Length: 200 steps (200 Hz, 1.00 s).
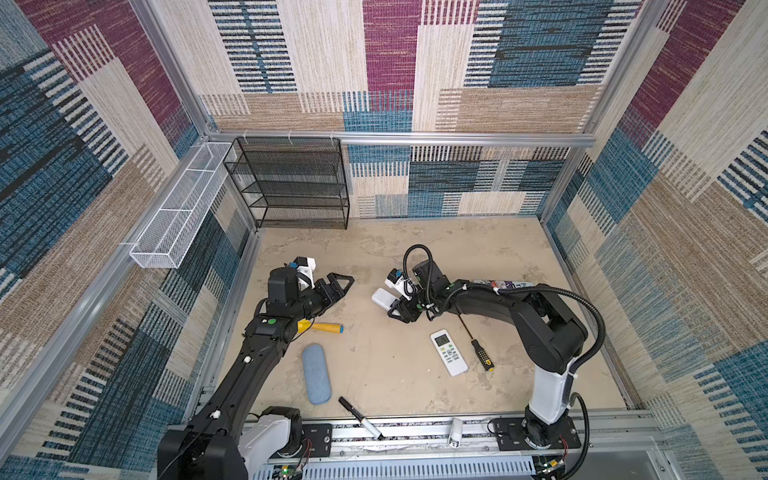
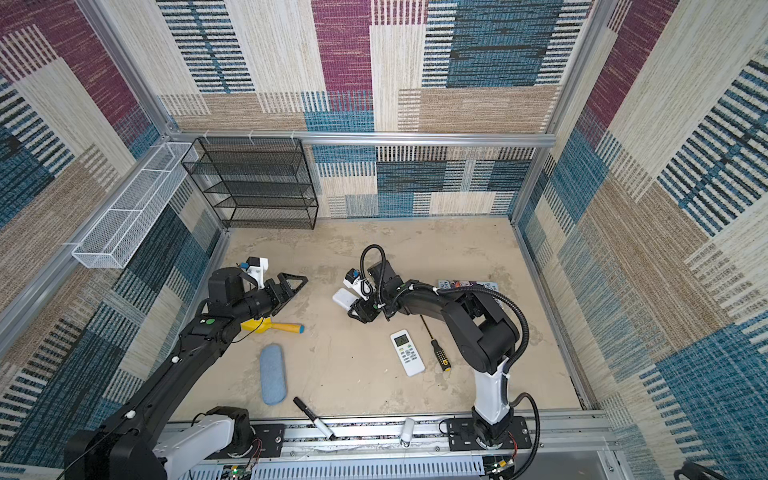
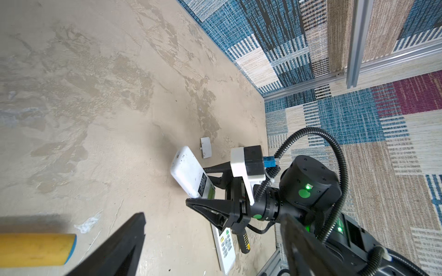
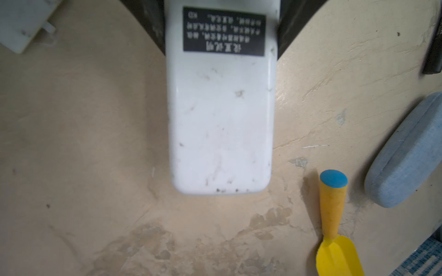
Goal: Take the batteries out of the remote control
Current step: 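Lower the remote onto the table with the right gripper while the left gripper withdraws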
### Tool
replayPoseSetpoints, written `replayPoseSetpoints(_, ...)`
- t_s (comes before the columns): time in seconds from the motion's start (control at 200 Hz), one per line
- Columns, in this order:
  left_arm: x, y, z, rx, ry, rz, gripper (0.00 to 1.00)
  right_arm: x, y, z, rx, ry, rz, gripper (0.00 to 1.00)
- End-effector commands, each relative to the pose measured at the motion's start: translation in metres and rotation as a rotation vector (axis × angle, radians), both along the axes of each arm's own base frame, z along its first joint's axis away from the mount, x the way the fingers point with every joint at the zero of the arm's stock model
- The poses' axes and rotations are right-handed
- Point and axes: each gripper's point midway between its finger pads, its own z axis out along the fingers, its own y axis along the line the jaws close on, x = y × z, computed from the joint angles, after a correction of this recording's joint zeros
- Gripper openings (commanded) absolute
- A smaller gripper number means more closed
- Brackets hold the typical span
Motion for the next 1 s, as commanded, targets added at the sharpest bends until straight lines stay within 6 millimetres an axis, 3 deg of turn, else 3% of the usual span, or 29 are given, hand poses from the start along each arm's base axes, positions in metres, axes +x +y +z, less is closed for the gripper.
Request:
replayPoseSetpoints(0.0, 0.001, 0.002, 0.001, 0.025, -0.015, 0.004, 0.91, 0.019, -0.003, -0.002, -0.017, -0.039, -0.093, 0.52)
replayPoseSetpoints(0.225, 0.000, 0.002, -0.001, 0.027, -0.013, 0.003, 0.90, 0.030, -0.009, -0.022, -0.098, -0.044, -0.156, 0.53)
replayPoseSetpoints(0.506, 0.000, 0.003, -0.004, 0.030, -0.009, 0.007, 0.91, 0.029, -0.010, -0.039, -0.167, -0.030, -0.158, 0.56)
replayPoseSetpoints(0.996, 0.000, 0.003, -0.006, 0.032, -0.005, 0.006, 0.90, 0.027, -0.017, -0.054, -0.323, -0.086, -0.113, 0.62)
